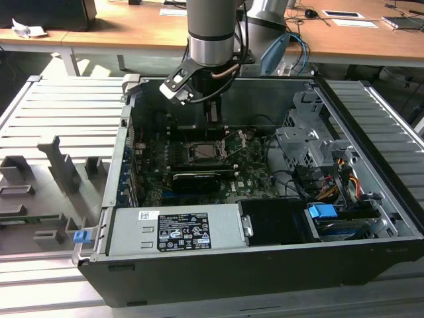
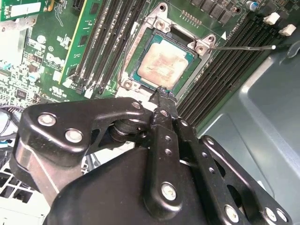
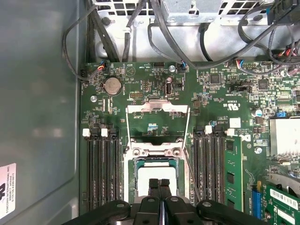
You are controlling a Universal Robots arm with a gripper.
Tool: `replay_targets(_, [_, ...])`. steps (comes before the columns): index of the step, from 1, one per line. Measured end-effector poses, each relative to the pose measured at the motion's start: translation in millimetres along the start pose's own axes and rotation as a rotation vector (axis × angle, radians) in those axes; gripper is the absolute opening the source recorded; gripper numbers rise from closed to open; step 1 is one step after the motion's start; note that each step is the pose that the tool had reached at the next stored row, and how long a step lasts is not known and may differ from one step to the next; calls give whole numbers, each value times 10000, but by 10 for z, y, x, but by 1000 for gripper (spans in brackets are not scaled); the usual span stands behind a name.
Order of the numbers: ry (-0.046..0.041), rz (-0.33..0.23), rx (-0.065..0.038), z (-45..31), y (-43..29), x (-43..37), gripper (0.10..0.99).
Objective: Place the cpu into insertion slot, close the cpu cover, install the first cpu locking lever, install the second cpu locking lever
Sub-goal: 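Close the cpu cover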
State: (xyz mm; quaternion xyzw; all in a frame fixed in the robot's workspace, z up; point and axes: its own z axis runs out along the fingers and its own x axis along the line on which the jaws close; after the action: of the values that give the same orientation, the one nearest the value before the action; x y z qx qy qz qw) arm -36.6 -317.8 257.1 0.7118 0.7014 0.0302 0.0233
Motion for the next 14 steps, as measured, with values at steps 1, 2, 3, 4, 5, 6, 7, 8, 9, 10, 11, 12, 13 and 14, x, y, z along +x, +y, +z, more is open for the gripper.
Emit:
replay_targets(1, [0, 1, 0, -12, 1, 0, 106])
replay_targets(2, [1, 0, 0, -18, 1, 0, 106])
replay_targets(3, [1, 0, 0, -25, 2, 0, 106])
replay_targets(4, [0, 0, 0, -38, 3, 1, 106])
replay_targets(5, [1, 0, 0, -54, 4, 1, 106])
replay_targets(6, [0, 0, 0, -68, 5, 1, 106])
replay_targets(7, [1, 0, 0, -82, 6, 1, 106])
replay_targets(8, [0, 0, -1, -100, 8, 1, 106])
replay_targets(9, [0, 0, 0, -125, 10, 2, 106])
replay_targets(10, [0, 0, 0, -153, 12, 2, 106])
replay_targets(11, [0, 0, 0, -167, 13, 2, 106])
replay_targets(12, [0, 0, 0, -182, 14, 2, 106])
replay_targets(13, [0, -1, 1, -191, 15, 2, 106])
replay_targets(14, [1, -3, 0, -195, 22, 3, 106])
